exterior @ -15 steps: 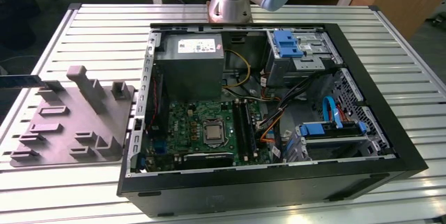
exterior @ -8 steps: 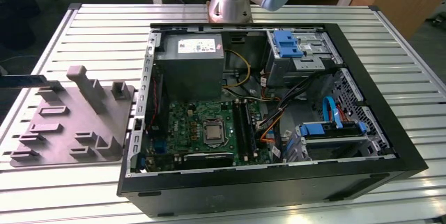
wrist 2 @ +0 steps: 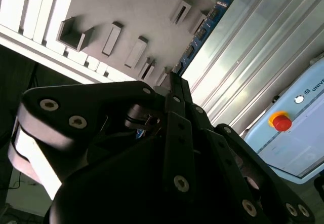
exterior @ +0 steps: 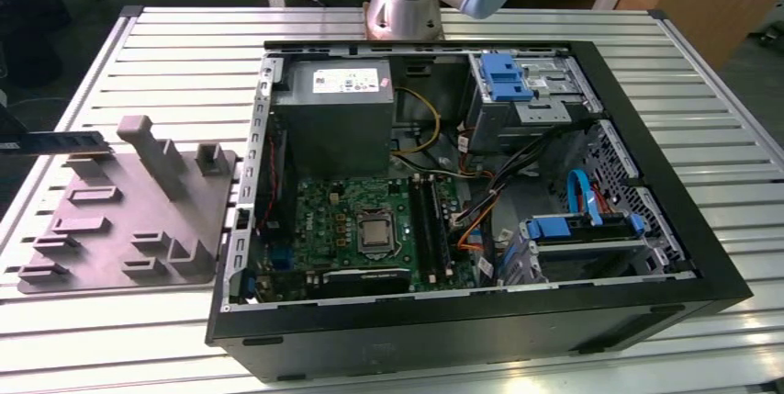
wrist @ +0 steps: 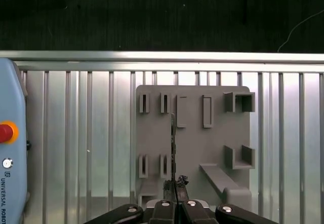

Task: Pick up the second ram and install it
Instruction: 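Pick up the second ram and move it above second insertion slot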

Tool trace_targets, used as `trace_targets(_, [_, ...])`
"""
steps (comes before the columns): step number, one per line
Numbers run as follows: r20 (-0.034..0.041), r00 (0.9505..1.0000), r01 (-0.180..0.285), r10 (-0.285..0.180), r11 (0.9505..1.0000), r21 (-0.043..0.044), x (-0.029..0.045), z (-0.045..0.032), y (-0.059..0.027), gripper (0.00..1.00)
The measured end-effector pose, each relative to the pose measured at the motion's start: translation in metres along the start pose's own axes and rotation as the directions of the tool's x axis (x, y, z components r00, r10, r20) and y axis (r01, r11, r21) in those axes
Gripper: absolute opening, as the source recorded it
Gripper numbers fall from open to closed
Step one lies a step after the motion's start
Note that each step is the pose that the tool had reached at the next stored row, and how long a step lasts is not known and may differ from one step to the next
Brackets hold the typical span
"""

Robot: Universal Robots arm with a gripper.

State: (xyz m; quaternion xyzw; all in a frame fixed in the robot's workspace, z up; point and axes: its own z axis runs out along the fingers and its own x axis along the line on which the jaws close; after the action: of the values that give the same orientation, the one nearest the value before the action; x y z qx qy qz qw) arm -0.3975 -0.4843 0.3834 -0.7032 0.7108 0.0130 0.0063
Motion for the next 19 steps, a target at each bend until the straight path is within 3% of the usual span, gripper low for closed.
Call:
trace_targets(10, [-0.0001, 1.0000, 0.000, 0.000, 1.0000, -0.0002, 0.0000, -0.0002, -0.0030, 0.11])
trace_targets(19, [-0.0001, 1.0000, 0.000, 0.000, 1.0000, -0.0002, 0.0003, -0.0004, -0.0269, 0.11])
